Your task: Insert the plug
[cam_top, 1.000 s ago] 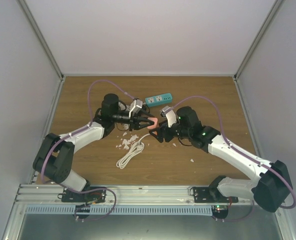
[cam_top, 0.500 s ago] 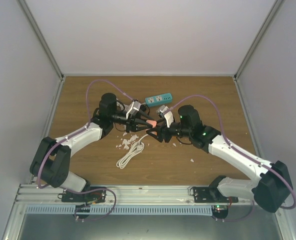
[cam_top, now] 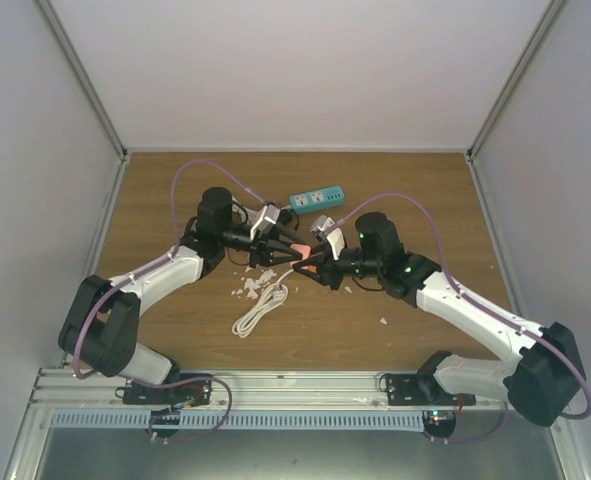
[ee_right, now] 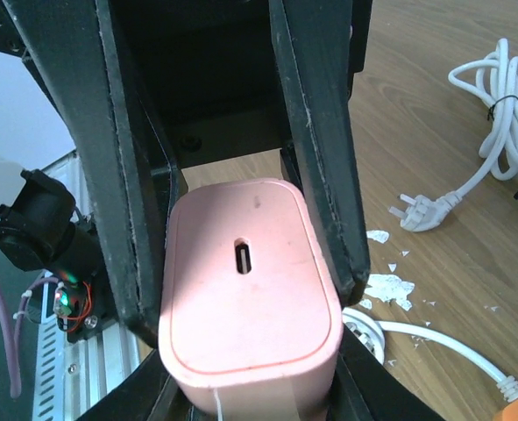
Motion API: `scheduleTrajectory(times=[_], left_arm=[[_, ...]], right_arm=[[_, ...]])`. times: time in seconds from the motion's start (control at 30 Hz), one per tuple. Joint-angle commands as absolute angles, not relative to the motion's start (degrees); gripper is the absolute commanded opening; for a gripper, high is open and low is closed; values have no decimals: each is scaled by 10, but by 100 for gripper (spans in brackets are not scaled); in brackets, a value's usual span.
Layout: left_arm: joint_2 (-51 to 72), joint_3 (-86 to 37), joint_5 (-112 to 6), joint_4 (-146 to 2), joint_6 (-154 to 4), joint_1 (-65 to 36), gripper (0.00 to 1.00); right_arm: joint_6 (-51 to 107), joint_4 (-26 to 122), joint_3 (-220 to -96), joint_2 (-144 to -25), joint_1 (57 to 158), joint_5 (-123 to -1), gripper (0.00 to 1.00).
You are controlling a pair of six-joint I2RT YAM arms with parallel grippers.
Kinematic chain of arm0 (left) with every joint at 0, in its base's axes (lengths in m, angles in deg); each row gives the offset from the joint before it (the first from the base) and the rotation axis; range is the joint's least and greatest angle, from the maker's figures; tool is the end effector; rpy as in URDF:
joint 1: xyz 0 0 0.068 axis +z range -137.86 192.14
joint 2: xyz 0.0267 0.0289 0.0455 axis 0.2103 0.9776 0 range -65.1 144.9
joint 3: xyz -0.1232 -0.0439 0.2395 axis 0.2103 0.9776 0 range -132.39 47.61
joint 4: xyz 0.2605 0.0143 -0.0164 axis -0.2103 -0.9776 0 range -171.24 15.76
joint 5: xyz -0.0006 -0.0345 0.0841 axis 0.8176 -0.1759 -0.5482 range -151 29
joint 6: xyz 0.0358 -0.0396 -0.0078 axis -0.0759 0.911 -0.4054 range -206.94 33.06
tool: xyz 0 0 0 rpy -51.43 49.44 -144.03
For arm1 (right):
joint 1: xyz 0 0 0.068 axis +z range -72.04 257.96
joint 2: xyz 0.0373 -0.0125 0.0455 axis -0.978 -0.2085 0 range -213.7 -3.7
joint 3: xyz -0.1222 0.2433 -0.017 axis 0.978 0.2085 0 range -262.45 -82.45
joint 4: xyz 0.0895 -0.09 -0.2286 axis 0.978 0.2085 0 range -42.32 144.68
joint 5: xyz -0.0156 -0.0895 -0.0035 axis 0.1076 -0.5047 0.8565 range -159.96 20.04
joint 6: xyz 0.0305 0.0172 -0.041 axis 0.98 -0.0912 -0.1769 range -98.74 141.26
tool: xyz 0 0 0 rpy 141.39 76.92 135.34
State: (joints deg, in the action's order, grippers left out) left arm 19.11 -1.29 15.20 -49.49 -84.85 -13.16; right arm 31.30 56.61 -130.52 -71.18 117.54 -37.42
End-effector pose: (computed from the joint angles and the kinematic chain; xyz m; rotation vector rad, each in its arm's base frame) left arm 0.2645 -0.1634 0.2685 1.2997 1.3137 -1.4842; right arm 0.1894 0.1813 0.2832 -0.9058 1.9739 1.1026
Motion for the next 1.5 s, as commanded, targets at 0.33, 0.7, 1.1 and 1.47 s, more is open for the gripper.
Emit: scheduleTrajectory(times=[0.33, 0.7, 1.1, 1.47], left_arm=[[241, -135, 200, -872, -1168, -135, 0], [254, -150, 106, -899, -1169, -160, 3], [244, -140, 92, -910, -1194, -171, 39], [235, -140, 131, -944, -1238, -180, 20]], right_arm=[[363, 664, -1370, -744, 1178, -484, 1], [368, 813, -1455, -749, 1181, -547, 0], [348, 868, -1487, -754, 1180, -556, 0], [338, 857, -1485, -784, 1182, -526, 1]])
